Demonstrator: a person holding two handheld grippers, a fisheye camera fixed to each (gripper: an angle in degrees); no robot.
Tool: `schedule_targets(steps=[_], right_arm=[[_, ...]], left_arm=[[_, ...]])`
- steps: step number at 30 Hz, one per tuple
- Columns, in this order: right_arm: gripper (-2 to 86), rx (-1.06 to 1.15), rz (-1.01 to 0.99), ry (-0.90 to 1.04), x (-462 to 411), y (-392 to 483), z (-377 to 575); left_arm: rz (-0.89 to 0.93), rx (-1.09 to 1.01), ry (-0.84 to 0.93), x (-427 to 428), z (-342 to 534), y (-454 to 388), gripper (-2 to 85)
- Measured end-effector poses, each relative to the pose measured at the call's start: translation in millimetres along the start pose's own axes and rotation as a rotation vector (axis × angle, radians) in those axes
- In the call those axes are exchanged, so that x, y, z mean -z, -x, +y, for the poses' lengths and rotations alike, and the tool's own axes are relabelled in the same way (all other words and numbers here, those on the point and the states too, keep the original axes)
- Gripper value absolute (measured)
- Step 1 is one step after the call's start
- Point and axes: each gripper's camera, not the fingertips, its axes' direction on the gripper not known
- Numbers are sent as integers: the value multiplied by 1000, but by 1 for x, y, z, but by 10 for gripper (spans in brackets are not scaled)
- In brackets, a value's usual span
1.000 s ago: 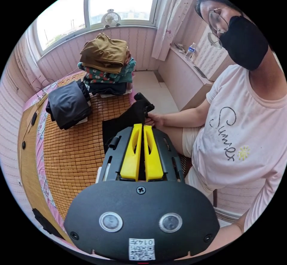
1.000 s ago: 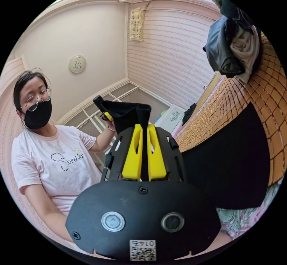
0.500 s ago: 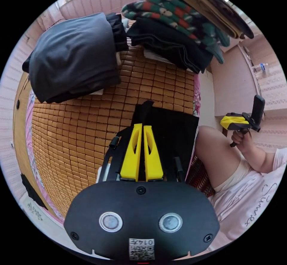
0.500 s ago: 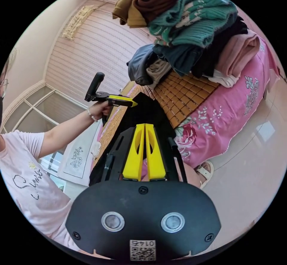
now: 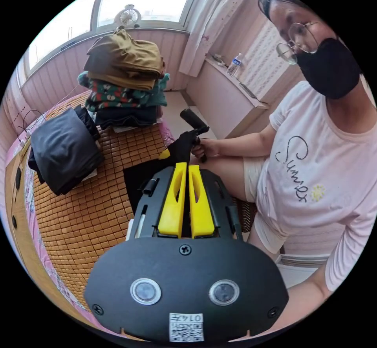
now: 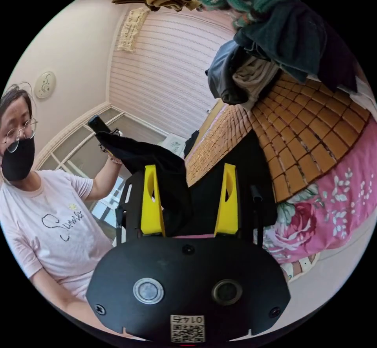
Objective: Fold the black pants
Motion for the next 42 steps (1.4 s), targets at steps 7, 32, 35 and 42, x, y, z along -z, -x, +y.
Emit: schedule_targets(steps=[7,32,35,42], right_arm=[[8,23,58,-103,-9,31,15],[39,144,917,317,-239,62,2],[54,339,774,522,-339,87,2],[83,671,589,917,-577,129,42]], left_arm=[[-231,246,22,35,28,30,-10],[-636,1270,55,166,566,-254,31],[-664,1533,21,178,680,-365,48],[-729,1814,-176,185,844,-510,73]])
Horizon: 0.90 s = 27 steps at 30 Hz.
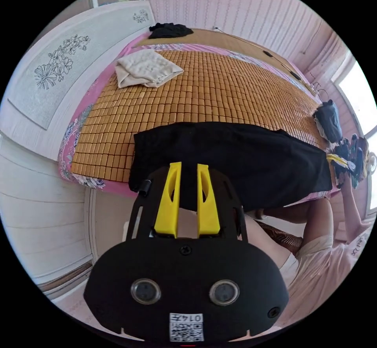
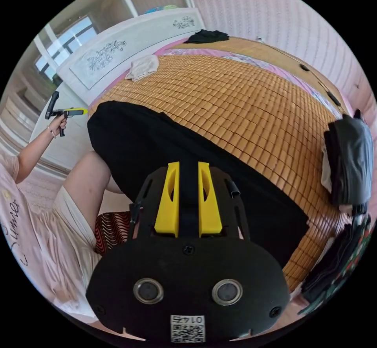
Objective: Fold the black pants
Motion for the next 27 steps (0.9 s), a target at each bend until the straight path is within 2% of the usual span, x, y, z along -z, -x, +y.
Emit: schedule_targets(steps=[5,8,12,16,19,22,27], right_arm=[[109,133,51,133,-84,50,-97],[94,143,59,223,-129,62,-128],[32,137,80,292,-162,73,-149],[2,143,62,218,-155,85,-163],[0,158,38,188,-146,96,-175],[0,201,79,148,-140,110,-191],[0,185,139,211,-186,113,-220]], left_arm=[[26,151,-93,-5,6,120,103],[29,195,-48,-27,-1,169,131],[55,162,109,-70,2,193,128],[132,196,54,-60,17,222,102],[149,141,12,-37,24,228,77],[108,58,-74,-2,26,221,49],[64,26,-216,35,11,218,44]])
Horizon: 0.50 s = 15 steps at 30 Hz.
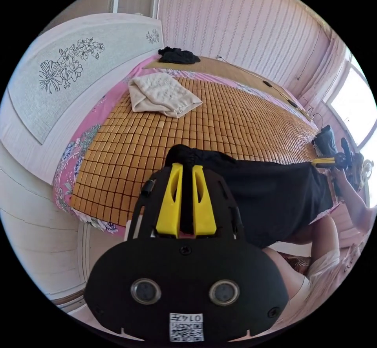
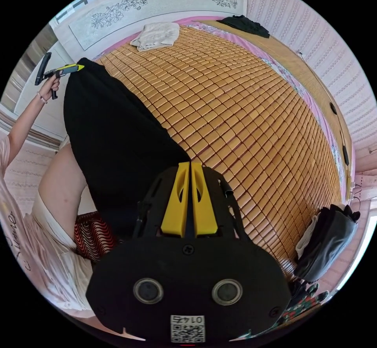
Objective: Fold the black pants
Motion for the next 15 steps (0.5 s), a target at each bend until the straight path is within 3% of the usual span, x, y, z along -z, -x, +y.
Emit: schedule_targets(steps=[3,6,10,15], right_arm=[[5,-82,10,74,-46,-3,-21],[27,-163,-20,24,-49,-10,-25],[44,-182,15,-54,-17,-17,-4],[22,-120,-30,-34,8,17,53]], left_arm=[[-41,59,39,-32,-16,6,59],[-70,169,277,-103,-13,14,89],[-68,238,190,-78,-15,17,108],[-196,30,-43,14,-2,-48,81]])
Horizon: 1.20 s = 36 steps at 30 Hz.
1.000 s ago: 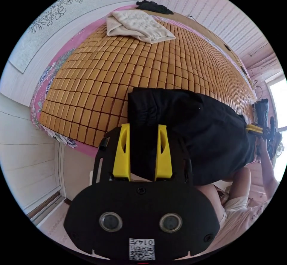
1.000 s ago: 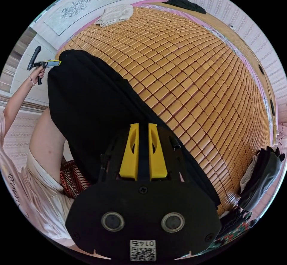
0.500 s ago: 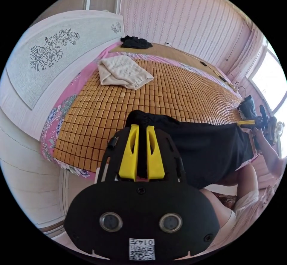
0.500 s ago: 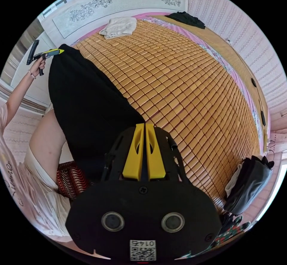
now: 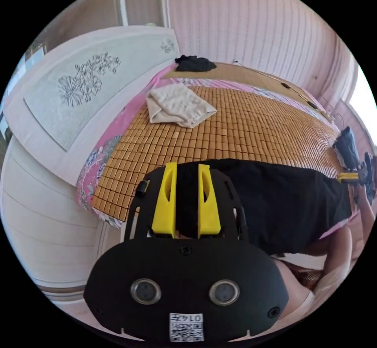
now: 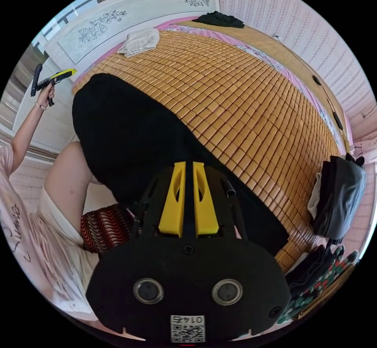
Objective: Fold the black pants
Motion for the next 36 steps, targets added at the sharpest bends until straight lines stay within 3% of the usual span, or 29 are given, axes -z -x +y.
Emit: schedule_targets(steps=[3,5,8,11,15,23,27,29,34,36], right_arm=[[4,-13,-131,89,-17,21,44],[-1,-43,-181,192,-48,32,64],[-3,-48,-133,204,-64,41,71],[-5,-4,-101,243,-63,48,69],[-6,132,-6,333,-57,57,65],[-6,316,59,165,-30,90,-60],[-5,323,118,183,-55,100,-102],[-4,338,151,347,-90,99,-108],[-7,329,120,419,-74,91,-111],[-7,311,144,354,-57,89,-109]], left_arm=[[124,-216,-44,40,34,-82,54],[393,-373,46,39,69,-171,41],[638,-463,146,21,111,-291,28],[714,-470,169,3,135,-382,6],[466,-568,275,-32,163,-449,-7],[504,-616,232,-28,185,-491,-10],[449,-674,215,-21,196,-519,-10],[425,-707,207,-18,202,-535,-10],[426,-729,214,-15,211,-560,-10],[434,-733,219,-14,214,-568,-10]])
